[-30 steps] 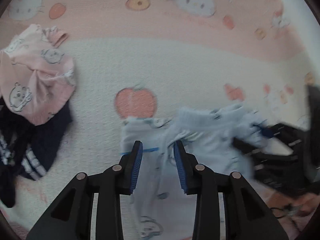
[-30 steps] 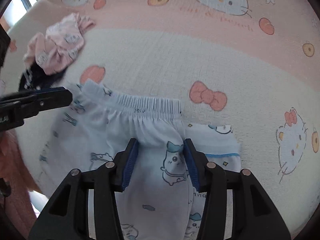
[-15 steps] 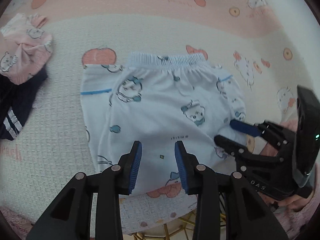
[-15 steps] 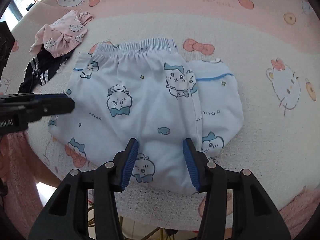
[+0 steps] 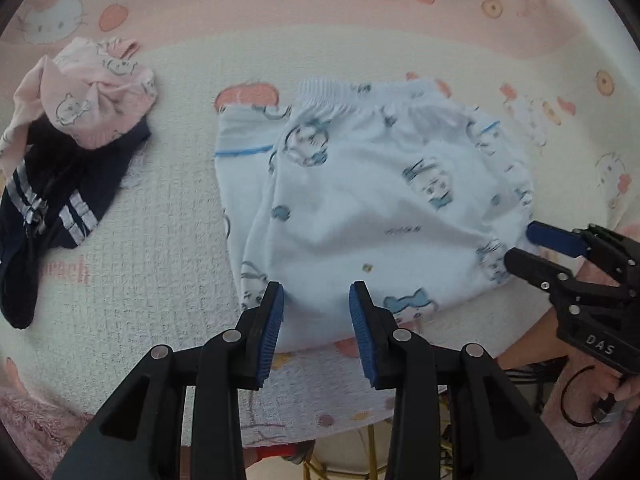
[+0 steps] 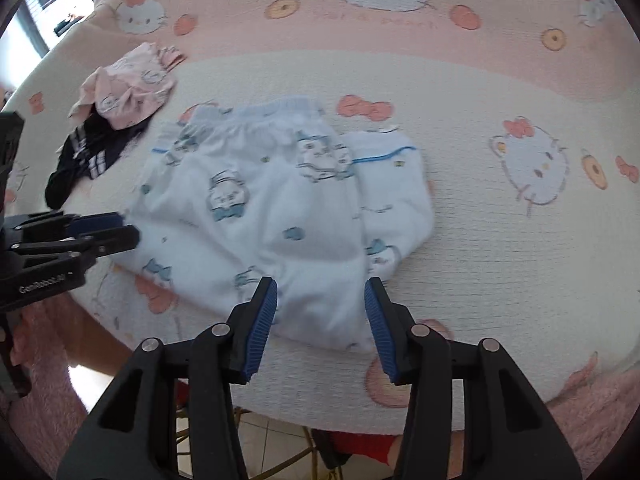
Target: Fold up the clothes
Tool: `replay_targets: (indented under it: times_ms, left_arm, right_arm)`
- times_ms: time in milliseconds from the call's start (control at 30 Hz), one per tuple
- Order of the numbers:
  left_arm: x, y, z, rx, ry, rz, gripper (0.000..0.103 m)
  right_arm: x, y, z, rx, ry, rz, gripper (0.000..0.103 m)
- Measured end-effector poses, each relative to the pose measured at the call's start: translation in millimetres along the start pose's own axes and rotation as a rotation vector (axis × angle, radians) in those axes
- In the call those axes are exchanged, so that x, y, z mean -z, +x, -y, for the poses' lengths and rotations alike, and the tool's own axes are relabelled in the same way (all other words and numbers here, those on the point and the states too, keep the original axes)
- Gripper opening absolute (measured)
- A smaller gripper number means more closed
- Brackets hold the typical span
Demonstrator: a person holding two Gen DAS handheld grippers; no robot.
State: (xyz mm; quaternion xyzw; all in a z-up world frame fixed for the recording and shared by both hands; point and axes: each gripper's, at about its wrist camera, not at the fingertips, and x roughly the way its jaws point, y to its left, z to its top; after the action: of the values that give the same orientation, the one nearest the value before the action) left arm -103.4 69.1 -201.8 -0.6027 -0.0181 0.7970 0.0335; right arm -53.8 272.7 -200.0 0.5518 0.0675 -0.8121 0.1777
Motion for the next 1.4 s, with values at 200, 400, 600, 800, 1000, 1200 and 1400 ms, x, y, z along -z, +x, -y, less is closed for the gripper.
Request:
replay_targets:
  times_ms: [200,400,600,800,1000,1200,1400]
  left_arm:
    - [14.9,-7.6,-31.5,-0.09,-0.122,-0.011,0.05]
    - [22.7,-19.4,-53.5,0.051,-0.258,0.037,0.05]
    - [28.3,-16.5,-61.4,0.1,-0.292,0.005,0.05]
    - [32.4,-12.8,-73.8,0.188,-0.382,0.001,0.05]
    - [24.6,-6.1,-58.0,0.236,-0.385,0.021,0.05]
    - [16.7,0.9,-30.4,0.171,-0.319,0.037,0.008]
    - [13.6,-5.0,-13.4,0.093,-0.249,0.068,0.006]
  right_arm:
    - [6.3,-3.5,22.9,0.019,0.082,-0.049,0.043]
    - [15.0,-24.3,64.9,-0.016,0.229,-0.057,0.044]
    - [20.2,-13.9,66.1,-0.077,0.23,-0.099,0.044]
    - [21.5,-0.9,60.1,-0.065,0.193,-0.13,0.05]
    - [20.9,-0.3,63.1,-0.156,0.205,-0.111,0.031]
    - [22.9,9.5,78.9,-0.217,0.283,-0.1,0.017]
    - [9.8,1.3,32.3,-0.07,0.082,-0.054,0.011]
